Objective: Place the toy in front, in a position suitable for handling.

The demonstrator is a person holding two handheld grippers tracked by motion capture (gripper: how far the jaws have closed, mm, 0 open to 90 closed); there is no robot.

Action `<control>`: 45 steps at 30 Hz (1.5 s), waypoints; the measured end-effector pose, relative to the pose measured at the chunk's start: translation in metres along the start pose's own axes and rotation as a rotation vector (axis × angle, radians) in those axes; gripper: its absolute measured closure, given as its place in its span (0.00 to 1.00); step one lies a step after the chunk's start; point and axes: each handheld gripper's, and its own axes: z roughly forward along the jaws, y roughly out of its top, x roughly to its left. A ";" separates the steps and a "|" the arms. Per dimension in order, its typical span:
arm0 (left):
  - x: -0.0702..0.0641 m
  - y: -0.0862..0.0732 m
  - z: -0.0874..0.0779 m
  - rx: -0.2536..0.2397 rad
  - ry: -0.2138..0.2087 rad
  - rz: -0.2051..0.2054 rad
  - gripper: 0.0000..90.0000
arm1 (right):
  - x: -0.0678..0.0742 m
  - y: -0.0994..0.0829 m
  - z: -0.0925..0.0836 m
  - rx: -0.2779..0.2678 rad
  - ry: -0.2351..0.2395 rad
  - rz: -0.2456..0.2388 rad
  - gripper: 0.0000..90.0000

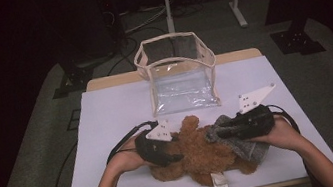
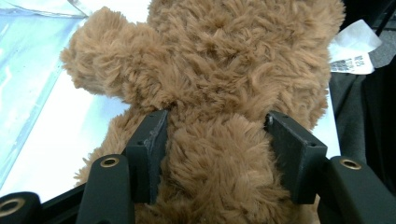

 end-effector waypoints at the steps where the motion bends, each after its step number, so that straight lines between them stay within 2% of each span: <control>1: 0.000 0.000 0.000 0.002 0.000 -0.003 0.46 | 0.002 0.002 0.000 0.001 0.003 -0.008 0.83; 9: 0.005 0.001 0.002 -0.004 0.010 -0.027 0.46 | 0.014 0.008 0.002 0.015 0.016 -0.058 0.83; 13: 0.003 0.004 -0.003 -0.022 0.002 -0.019 0.43 | 0.012 0.000 0.010 0.073 -0.020 -0.079 0.83; 17: 0.001 0.002 -0.003 -0.034 0.002 -0.028 0.44 | 0.005 -0.011 0.011 0.058 0.002 -0.027 0.83; 24: -0.002 0.002 0.001 -0.018 0.005 -0.014 0.43 | 0.002 -0.009 0.014 0.074 -0.001 -0.029 0.83; 31: -0.002 0.008 0.002 -0.007 0.012 0.000 0.41 | -0.005 -0.015 0.018 0.055 0.014 0.006 0.84; 36: -0.001 0.006 0.005 0.001 0.002 0.005 0.44 | -0.006 -0.018 0.018 0.040 0.024 0.015 0.84; 41: -0.005 0.006 0.007 0.007 -0.002 0.014 0.45 | -0.004 -0.009 0.012 0.047 0.022 -0.001 0.83; 45: -0.008 0.007 0.011 0.004 -0.012 0.028 0.45 | -0.007 0.006 0.012 0.047 -0.010 -0.019 0.83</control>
